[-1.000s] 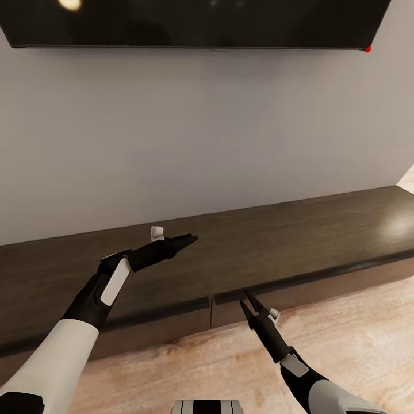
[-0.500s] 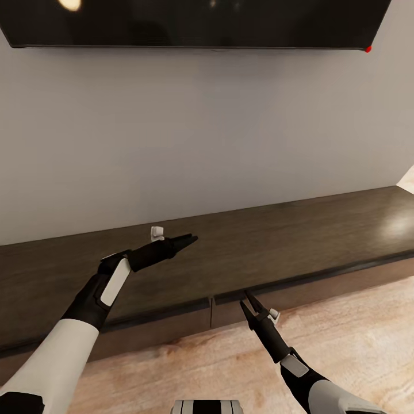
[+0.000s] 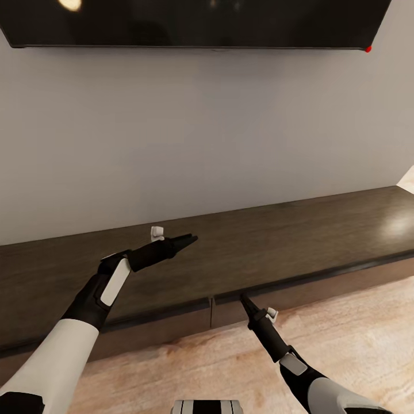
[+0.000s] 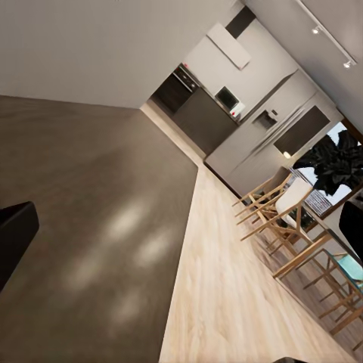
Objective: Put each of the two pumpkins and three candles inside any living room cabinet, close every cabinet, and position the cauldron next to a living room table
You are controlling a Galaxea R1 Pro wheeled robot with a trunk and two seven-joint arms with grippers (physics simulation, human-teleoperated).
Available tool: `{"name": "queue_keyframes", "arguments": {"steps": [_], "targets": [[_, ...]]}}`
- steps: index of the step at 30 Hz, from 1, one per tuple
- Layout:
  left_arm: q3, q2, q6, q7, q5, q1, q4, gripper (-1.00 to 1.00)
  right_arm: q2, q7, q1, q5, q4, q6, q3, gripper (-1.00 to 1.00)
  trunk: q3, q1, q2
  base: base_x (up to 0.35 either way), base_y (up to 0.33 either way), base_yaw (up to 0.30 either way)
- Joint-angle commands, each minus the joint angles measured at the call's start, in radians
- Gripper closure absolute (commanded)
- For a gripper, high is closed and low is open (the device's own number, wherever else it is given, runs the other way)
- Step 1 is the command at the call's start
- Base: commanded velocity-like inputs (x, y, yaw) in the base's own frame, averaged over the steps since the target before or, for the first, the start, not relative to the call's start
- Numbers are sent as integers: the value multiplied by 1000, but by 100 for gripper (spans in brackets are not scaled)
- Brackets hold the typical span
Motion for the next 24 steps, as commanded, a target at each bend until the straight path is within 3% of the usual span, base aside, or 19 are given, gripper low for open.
{"name": "queue_keyframes", "arguments": {"steps": [1,9,24], "targets": [[-3,1,8,1,9,-1,0,-100,0,3,-7,-3,-12,13,-34,100,-1,0,0,0,0,0],[-4,1,8,0,9,-1,0,-100,1,3,-7,-2,-12,13,-34,100,-1,0,0,-103,0,0],[-4,1,8,0,9,0,0,-100,0,5,-7,-2,-12,13,-34,100,-1,0,0,-4,0,0]]}}
